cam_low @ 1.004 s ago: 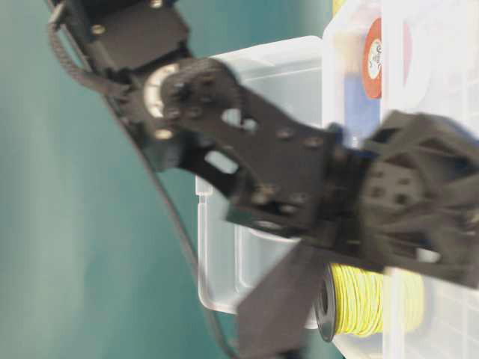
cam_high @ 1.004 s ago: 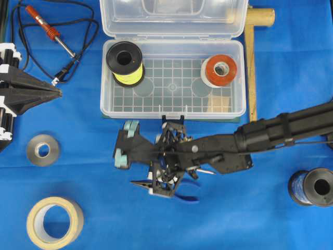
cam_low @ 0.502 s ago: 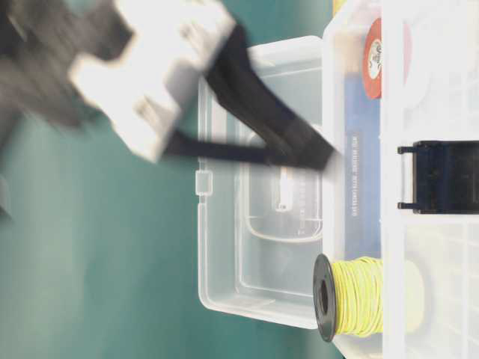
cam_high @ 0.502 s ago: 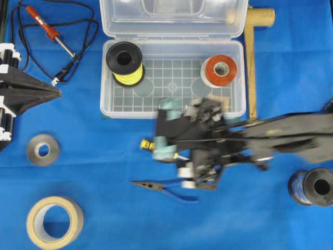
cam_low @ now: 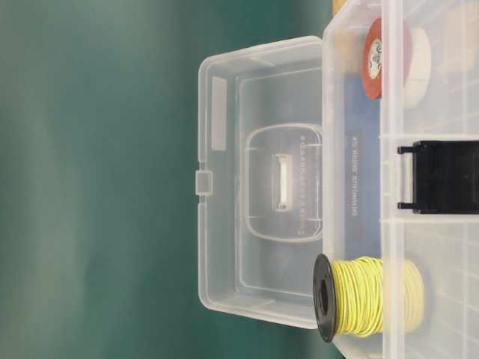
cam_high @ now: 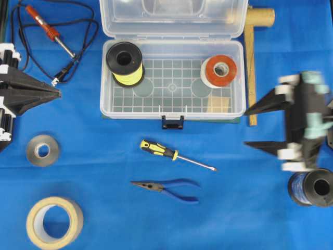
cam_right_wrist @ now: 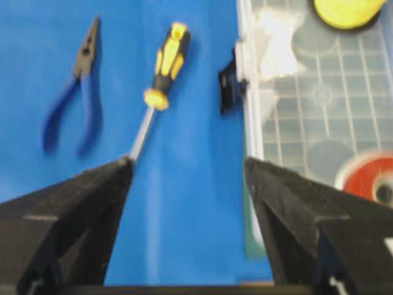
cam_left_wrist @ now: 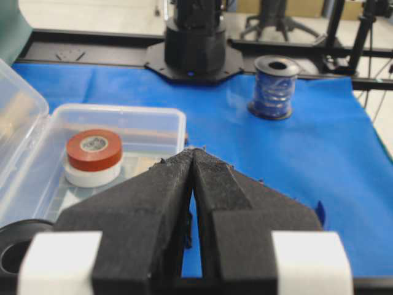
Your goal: Pick the screwdriver from the toolbox among several items.
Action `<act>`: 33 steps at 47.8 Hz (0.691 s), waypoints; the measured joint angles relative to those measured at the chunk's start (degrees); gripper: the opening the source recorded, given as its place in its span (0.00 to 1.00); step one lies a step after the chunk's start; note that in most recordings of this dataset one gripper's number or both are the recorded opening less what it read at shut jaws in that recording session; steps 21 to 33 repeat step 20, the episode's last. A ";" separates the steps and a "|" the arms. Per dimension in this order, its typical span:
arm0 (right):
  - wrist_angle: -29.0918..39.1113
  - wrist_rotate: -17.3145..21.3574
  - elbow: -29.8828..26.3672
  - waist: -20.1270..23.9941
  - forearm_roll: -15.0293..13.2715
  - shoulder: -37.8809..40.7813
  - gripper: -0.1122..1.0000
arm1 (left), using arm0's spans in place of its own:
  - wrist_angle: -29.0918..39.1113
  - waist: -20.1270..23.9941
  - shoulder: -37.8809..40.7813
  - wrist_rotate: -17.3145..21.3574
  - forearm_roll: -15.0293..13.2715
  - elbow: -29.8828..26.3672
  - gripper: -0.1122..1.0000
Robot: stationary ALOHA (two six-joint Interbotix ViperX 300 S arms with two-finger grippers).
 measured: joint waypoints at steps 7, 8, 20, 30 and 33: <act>-4.22 0.00 8.79 -0.09 -1.93 -8.26 0.89 | 0.09 0.00 0.09 0.00 0.09 0.35 0.10; -4.75 0.00 9.84 -0.26 -2.11 -9.32 0.89 | 0.09 0.00 0.09 0.00 0.00 0.44 0.10; -9.32 0.00 19.86 -5.71 -2.99 -17.49 0.89 | 0.09 0.00 0.09 0.00 0.00 0.79 0.10; -9.32 0.00 19.86 -5.71 -2.99 -17.49 0.89 | 0.09 0.00 0.09 0.00 0.00 0.79 0.10; -9.32 0.00 19.86 -5.71 -2.99 -17.49 0.89 | 0.09 0.00 0.09 0.00 0.00 0.79 0.10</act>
